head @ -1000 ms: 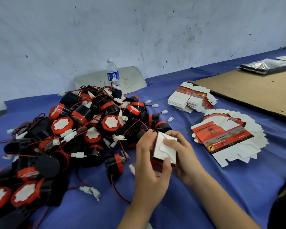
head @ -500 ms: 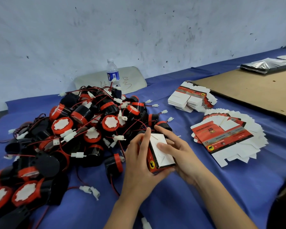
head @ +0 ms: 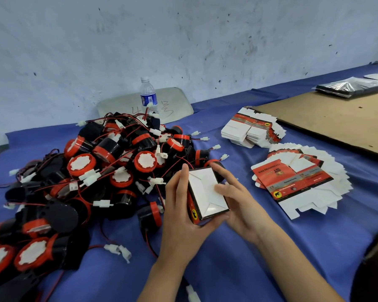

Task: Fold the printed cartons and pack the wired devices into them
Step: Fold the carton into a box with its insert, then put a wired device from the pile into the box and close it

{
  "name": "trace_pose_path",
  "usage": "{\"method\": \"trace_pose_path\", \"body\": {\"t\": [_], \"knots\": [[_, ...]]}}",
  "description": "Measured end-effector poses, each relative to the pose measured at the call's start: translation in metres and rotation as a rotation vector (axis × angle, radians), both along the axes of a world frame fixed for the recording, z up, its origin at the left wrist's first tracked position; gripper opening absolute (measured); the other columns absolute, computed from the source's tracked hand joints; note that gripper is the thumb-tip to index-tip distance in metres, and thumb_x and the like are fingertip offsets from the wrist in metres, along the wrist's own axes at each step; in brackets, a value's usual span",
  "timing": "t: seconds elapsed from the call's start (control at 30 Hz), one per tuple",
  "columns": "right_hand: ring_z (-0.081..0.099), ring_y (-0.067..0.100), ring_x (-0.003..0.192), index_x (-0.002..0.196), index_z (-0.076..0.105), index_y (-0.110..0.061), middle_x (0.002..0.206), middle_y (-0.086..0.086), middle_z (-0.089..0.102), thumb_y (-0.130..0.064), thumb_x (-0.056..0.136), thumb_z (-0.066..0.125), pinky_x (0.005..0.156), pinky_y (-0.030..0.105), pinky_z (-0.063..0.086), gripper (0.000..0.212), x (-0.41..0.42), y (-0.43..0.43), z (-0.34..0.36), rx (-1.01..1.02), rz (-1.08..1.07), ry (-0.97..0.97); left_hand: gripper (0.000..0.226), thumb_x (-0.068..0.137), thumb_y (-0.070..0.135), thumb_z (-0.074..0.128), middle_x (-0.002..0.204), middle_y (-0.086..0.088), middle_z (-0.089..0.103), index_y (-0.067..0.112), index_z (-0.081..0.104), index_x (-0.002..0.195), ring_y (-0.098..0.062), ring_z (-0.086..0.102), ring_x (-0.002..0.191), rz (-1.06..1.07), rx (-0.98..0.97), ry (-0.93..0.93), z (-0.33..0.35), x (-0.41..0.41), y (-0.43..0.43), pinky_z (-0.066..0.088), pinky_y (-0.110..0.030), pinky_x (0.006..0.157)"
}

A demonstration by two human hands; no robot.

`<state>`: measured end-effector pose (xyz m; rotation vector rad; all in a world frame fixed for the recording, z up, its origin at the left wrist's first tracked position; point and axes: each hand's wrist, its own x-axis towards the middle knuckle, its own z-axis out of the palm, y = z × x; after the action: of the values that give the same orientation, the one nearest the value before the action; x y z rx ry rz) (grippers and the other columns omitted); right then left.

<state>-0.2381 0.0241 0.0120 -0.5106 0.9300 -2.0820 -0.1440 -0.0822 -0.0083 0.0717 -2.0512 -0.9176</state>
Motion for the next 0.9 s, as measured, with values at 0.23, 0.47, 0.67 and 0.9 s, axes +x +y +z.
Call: {"method": "trace_pose_path", "body": {"t": [0.23,0.47,0.67,0.9], "knots": [[0.065,0.027,0.106,0.130,0.058,-0.012,0.130,0.016,0.060,-0.015,0.060,0.088,0.083,0.040,0.057,0.076,0.001,0.004,0.003,-0.089,0.141,-0.125,0.102,0.067,0.042,0.081,0.143,0.027,0.038,0.051,0.017,0.146,0.004,0.041,0.130,-0.216,0.263,-0.054,0.001,0.000,0.002,0.039,-0.007,0.093],[0.069,0.022,0.092,0.133,0.052,-0.019,0.112,0.010,0.069,-0.001,0.077,0.058,0.071,0.039,0.060,0.060,0.002,0.002,0.005,-0.072,-0.162,0.018,0.086,0.084,0.019,0.074,0.143,0.025,0.040,0.047,0.021,0.145,-0.002,0.034,0.138,-0.186,0.126,-0.341,0.012,0.010,-0.009,0.037,-0.028,0.109],[0.050,0.006,0.074,0.133,0.037,-0.047,0.080,-0.015,0.056,-0.017,0.066,0.062,0.072,0.032,0.049,0.078,-0.002,0.004,-0.009,0.507,-0.807,1.202,0.032,0.087,0.035,0.061,0.120,0.005,0.047,0.032,0.058,0.119,-0.024,0.041,0.115,0.614,-0.053,-0.637,0.021,0.025,-0.038,0.038,-0.041,0.094],[0.047,0.012,0.094,0.137,0.045,-0.026,0.090,-0.014,0.057,-0.016,0.054,0.064,0.094,0.033,0.026,0.087,0.005,-0.008,-0.022,0.707,-0.721,1.839,0.014,0.087,0.034,0.057,0.101,0.005,0.051,0.026,0.056,0.100,-0.020,0.052,0.091,0.545,0.134,-0.659,0.014,0.022,-0.032,0.041,-0.032,0.069]]}}
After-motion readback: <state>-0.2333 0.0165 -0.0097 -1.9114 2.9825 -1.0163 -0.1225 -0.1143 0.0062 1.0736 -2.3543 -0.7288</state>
